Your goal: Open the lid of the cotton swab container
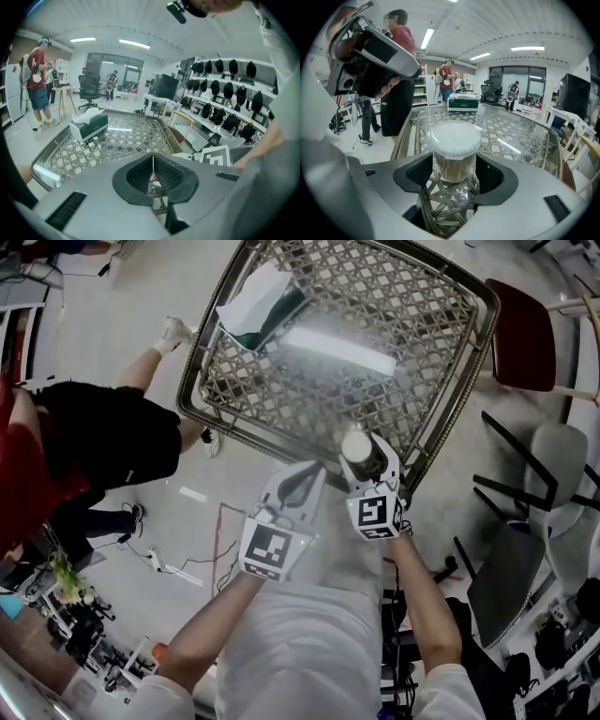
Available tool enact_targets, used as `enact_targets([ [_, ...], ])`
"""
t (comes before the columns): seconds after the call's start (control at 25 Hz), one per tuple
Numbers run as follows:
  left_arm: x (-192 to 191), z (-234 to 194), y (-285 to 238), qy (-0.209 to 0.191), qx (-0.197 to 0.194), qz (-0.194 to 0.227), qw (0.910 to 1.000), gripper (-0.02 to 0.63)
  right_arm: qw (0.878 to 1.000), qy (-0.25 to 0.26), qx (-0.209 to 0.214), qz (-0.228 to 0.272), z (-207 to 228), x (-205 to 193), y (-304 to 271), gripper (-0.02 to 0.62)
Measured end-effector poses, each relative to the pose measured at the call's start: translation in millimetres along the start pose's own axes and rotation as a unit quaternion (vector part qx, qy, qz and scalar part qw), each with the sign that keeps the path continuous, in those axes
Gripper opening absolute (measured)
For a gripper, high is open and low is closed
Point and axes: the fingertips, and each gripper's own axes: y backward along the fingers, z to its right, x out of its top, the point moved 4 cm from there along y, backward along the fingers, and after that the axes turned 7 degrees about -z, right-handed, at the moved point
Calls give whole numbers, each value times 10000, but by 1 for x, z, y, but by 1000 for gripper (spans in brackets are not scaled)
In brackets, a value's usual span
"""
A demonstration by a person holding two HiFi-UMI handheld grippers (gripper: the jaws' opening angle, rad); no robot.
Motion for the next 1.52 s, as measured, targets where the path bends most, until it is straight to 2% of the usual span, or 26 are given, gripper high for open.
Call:
enact_targets([
  [0.24,-1,-5,-2,6,6,-24,10000,6,9999,66,-99,-84,3,1,-8,255],
  [0.72,13,-8,9,-67,1,69,10000,6,9998,-4,170,74,1,23,15,245],
  [0.96,28,-2,23,-142,22,244,9996,6,9994,-115,131,299,13,52,48,247],
  [1.36,73,17,73,20,126,655,9978,6,9987,216,-39,459,24,119,120,247],
  [1.52,95,24,98,-88,140,919,9956,6,9982,210,73,560,16,150,147,247],
])
